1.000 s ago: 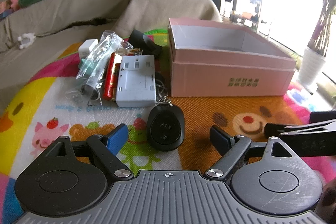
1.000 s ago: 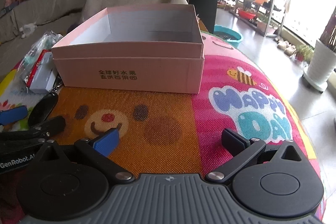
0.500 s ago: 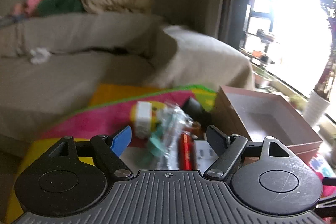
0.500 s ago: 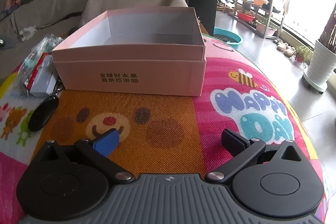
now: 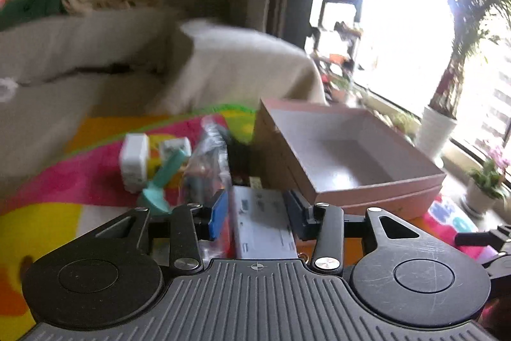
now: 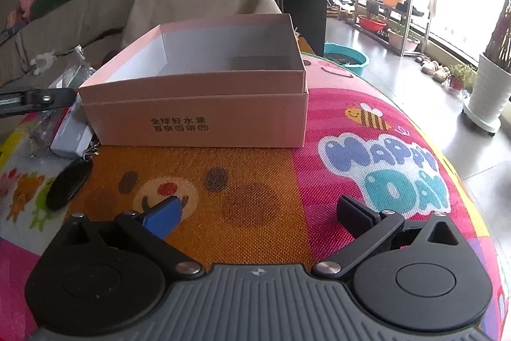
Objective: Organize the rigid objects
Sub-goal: 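Close the left gripper on the grey battery charger in the pile, then lift the grey charger with the left gripper while the right gripper moves toward the pile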
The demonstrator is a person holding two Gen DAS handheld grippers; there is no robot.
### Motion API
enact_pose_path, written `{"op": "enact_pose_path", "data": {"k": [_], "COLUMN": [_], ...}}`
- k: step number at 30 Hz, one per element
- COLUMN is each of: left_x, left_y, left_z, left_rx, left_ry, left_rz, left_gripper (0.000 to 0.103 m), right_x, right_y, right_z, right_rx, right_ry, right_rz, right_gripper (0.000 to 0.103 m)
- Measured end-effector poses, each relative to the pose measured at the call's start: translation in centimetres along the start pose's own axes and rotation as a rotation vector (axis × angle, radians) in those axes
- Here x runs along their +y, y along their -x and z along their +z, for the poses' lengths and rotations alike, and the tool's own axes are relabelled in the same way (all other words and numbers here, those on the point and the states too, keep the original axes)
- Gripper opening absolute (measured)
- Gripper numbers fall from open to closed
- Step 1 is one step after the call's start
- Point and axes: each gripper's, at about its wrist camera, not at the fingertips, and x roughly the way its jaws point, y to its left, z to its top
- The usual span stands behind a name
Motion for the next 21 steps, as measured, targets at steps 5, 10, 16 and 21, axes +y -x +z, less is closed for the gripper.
{"op": "enact_pose_path", "data": {"k": [5, 10, 16, 21], "left_x": [-2.1, -3.2, -4.7, -4.8], "left_y": [2.8, -1.1, -3.4, -4.3], "left_z": [-0.6, -0.4, -1.7, -1.7], "left_rx": [-0.040, 0.060, 0.113, 0.081], "left_ry": [-0.032, -0.067, -0.176, -0.221], "left_rz": [-0.030, 0.133, 0.146, 0.168], "left_gripper": [0.048, 0.048, 0.047, 0.051], "right_x": [0.3, 0.4, 0.5, 0.5], "right_y": [-0.2, -0.1, -0.1, -0.1], "right_z": [0.0, 0.0, 0.0, 0.0], "right_rx": [0.006, 0.006, 0.007, 0.008], "right_ry": [0.017, 0.021, 0.022, 0.023], "right_rz": [-0.017, -0.021, -0.022, -0.024], "right_gripper": [0.103, 0.103, 0.103, 0.103]}}
